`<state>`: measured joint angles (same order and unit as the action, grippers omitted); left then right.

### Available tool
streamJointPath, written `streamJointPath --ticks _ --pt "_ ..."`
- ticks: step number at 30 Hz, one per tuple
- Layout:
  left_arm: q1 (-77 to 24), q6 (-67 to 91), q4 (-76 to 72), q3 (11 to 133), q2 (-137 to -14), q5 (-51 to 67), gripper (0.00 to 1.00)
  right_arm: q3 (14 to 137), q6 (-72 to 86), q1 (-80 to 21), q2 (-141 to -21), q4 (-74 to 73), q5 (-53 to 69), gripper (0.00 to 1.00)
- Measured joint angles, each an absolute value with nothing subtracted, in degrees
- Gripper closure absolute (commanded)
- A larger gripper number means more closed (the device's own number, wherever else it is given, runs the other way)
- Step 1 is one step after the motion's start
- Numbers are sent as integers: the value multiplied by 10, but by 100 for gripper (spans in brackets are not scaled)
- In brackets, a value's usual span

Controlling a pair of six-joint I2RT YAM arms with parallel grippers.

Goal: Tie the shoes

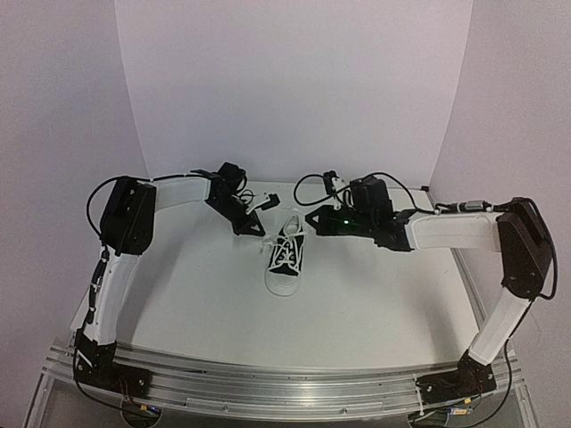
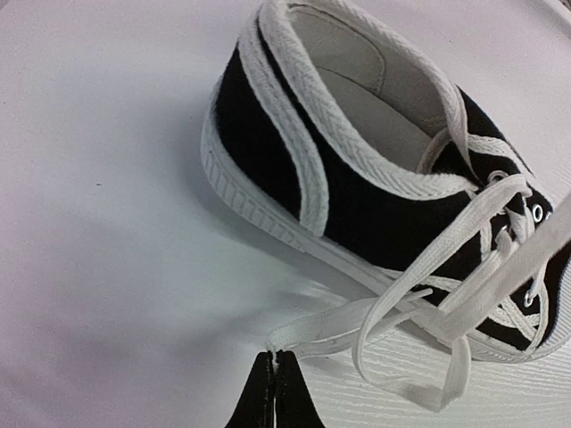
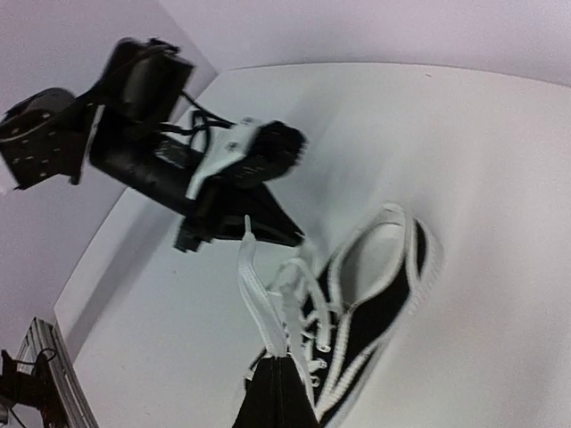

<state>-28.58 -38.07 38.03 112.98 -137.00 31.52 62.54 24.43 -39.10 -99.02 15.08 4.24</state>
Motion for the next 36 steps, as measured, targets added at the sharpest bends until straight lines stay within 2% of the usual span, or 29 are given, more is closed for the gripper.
streamJointPath --ticks 17,22,30,36 --pt "-270 -391 380 1076 -1318 192 100 359 405 -277 -768 172 -119 100" --pt "-244 -398 387 1054 -1316 153 100 324 425 -253 -770 162 -123 100" --pt "-204 -419 372 1053 -1291 101 100 324 440 -183 -826 171 -87 100" --pt "-185 -439 353 1053 -1289 73 100 344 436 -167 -865 164 -42 100"
